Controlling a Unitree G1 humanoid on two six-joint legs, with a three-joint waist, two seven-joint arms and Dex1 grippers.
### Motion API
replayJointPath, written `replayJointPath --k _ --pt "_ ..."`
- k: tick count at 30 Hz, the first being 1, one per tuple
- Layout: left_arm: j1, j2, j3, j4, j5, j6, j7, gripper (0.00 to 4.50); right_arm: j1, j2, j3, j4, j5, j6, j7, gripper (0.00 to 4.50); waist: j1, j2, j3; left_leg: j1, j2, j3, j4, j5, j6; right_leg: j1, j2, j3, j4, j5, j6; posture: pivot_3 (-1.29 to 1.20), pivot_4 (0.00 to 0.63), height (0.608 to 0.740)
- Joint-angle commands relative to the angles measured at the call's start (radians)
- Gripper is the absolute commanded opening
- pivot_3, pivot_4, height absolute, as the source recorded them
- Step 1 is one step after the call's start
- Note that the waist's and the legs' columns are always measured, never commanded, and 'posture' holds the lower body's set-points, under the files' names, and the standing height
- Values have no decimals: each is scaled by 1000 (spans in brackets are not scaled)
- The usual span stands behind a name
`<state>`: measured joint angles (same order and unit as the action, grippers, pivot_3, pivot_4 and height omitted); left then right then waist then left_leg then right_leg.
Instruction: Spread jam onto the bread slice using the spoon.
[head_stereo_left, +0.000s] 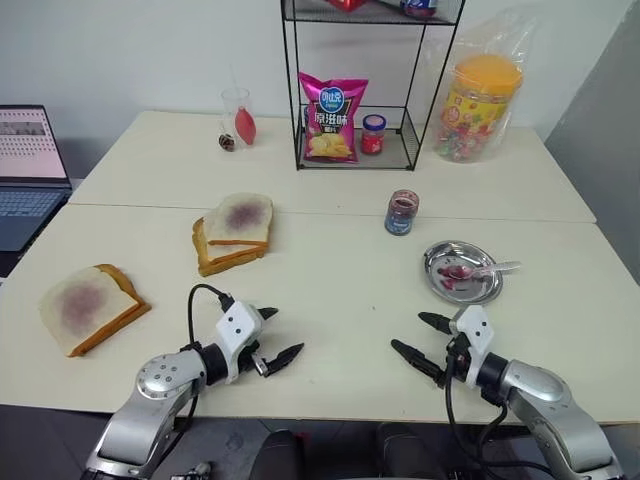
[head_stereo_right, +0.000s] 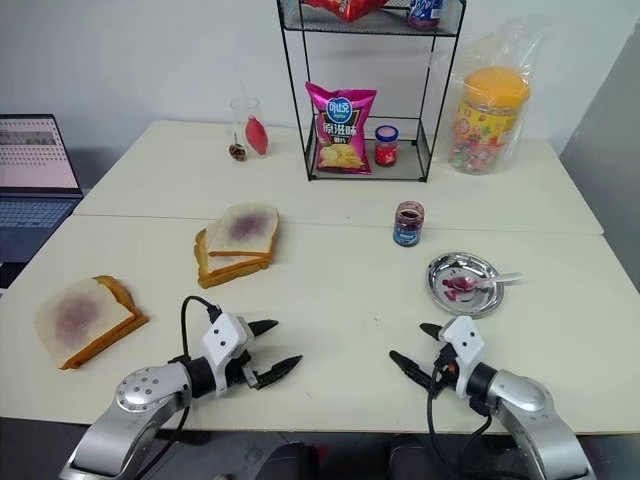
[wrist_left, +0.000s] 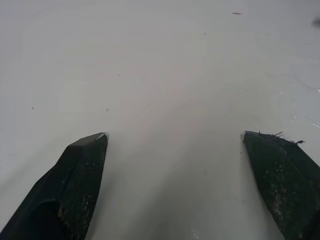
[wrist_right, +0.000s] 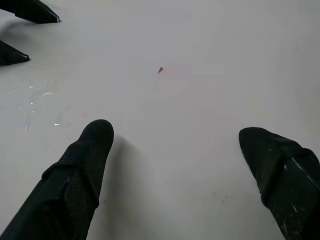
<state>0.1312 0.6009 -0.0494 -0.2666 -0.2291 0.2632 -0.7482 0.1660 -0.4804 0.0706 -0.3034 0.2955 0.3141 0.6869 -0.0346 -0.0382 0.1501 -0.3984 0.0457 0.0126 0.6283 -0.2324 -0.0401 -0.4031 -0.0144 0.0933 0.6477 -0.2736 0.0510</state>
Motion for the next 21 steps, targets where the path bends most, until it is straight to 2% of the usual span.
replayJointPath --k 1,4,9,13,17,21 --pt "28 15 20 -21 -7 47 6 4500 -16 8 16 19 4 28 0 4461 -1 0 0 0 0 0 0 0 0 0 0 0 0 0 0 0 150 740" --pt "75 40 128 -43 -73 84 -1 4500 -48 -4 26 2 10 31 29 4461 -11 -1 0 -1 1 1 0 0 0 3 2 1 1 1 -1 0 150 740" --pt "123 82 210 -3 -88 66 -21 4500 -113 -16 31 25 0 22 52 4461 -20 2 1 0 2 0 0 0 0 2 7 1 2 2 -3 0 150 740" --pt "157 155 336 51 -133 72 -84 4500 -191 -18 49 -21 34 64 83 4461 -27 1 4 0 2 1 0 0 0 -2 10 3 8 2 -5 0 150 740" --pt "121 177 446 116 -204 122 -87 4500 -235 -26 62 -35 63 94 129 4461 -23 4 9 0 3 1 0 0 0 -4 11 0 12 -1 -10 0 150 740" --pt "88 230 576 204 -258 175 -118 4500 -264 -16 58 -20 98 124 144 4461 -18 -4 16 -2 3 0 0 0 0 -3 11 -3 14 -2 -9 0 150 740"
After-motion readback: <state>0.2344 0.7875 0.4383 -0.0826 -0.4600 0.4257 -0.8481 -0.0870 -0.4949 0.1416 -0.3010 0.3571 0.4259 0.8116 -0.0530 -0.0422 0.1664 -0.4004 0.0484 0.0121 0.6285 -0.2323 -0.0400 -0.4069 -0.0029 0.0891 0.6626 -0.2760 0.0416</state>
